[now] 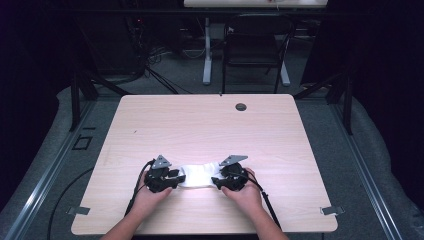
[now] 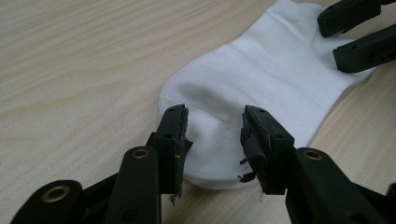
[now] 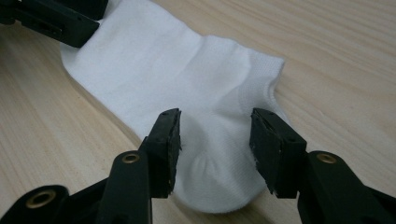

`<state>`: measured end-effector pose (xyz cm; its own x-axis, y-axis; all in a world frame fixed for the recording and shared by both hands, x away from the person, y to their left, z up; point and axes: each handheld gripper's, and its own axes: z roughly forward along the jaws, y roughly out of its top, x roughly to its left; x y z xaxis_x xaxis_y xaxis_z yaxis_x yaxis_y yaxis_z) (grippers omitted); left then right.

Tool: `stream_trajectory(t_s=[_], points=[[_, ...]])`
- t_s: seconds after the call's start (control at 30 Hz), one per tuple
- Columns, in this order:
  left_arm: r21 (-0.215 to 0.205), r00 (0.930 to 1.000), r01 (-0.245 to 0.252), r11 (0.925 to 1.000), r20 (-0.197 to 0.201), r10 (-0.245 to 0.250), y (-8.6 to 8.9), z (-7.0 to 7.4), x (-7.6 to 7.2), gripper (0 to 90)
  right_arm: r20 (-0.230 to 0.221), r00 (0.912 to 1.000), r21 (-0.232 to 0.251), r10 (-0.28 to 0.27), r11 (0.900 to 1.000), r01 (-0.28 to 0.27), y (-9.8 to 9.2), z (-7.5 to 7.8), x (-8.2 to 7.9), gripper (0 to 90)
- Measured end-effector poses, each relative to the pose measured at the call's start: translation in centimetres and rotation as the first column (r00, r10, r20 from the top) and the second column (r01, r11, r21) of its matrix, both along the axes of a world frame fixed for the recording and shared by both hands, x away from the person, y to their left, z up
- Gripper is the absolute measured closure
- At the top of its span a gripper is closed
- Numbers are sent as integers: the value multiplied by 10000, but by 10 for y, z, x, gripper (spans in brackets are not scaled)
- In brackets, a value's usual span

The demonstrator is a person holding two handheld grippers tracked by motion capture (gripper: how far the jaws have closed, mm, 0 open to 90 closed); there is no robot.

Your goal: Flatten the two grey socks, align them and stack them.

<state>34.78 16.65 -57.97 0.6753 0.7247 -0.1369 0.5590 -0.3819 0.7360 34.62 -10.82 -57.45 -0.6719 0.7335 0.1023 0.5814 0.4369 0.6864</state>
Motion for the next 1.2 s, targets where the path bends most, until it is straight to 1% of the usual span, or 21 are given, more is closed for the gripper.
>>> stream_trajectory(t_s=[0.07, 0.2, 0.27, 0.33, 0.37, 0.47, 0.5, 0.6, 0.73, 0.83, 0.87, 1.0, 1.03, 1.13, 1.17, 1.2], points=[[-114, 9999, -104, 9999, -46, 104, 0, 1, -1, 577, -20, 10000, -4, -21, 10000, 21, 0, 1, 0, 512], [-113, 9999, -118, 9999, -58, 117, 0, 7, -1, 530, 23, 10000, -1, -36, 10000, 36, 1, 4, -2, 504], [-202, 9999, -136, 9997, 82, 137, 1, 12, -2, 513, 73, 10000, -53, 3, 10000, -3, 0, 8, -4, 498], [-255, 9997, -118, 9996, 222, 124, 2, 17, -4, 500, 171, 9998, 27, -34, 10000, 33, -1, 12, -6, 491], [-203, 9995, -117, 9997, 288, 123, 3, 19, -5, 497, 213, 9998, -10, -30, 10000, 30, -1, 13, -7, 488], [-267, 9992, -133, 9996, 367, 142, 5, 24, -9, 494, 390, 9992, 58, -26, 10000, 24, -3, 22, -11, 472], [-302, 9991, -137, 9994, 396, 149, 6, 26, -10, 493, 394, 9992, 13, 15, 10000, -15, -3, 24, -13, 467], [-232, 9992, -160, 9996, 366, 169, 9, 30, -13, 489, 550, 9985, 27, 55, 10000, -57, -5, 31, -19, 463], [-343, 9993, -204, 9992, 319, 215, 14, 37, -19, 483, 714, 9974, -34, 44, 10000, -42, -9, 39, -29, 461], [-317, 9991, -223, 9992, 348, 234, 19, 40, -25, 482, 692, 9976, -30, -55, 10000, 58, -13, 42, -35, 461], [-318, 9992, -201, 9993, 345, 212, 21, 41, -26, 482, 703, 9975, -108, -58, 9999, 66, -16, 44, -38, 462], [-437, 9992, -235, 9988, 311, 249, 27, 43, -35, 481, 801, 9966, -102, -186, 9998, 195, -24, 44, -49, 462], [-384, 9992, -223, 9990, 331, 236, 29, 43, -37, 480, 803, 9965, -83, -210, 9997, 217, -26, 44, -52, 462], [-429, 9994, -185, 9989, 288, 197, 36, 42, -44, 480, 748, 9969, -103, -224, 9997, 232, -32, 43, -60, 462], [-458, 9995, -195, 9988, 249, 206, 37, 41, -46, 479, 726, 9969, 16, -316, 9995, 316, -33, 43, -63, 462], [-473, 9995, -217, 9986, 211, 228, 39, 40, -48, 479, 673, 9973, -3, -302, 9995, 303, -35, 42, -65, 462]])
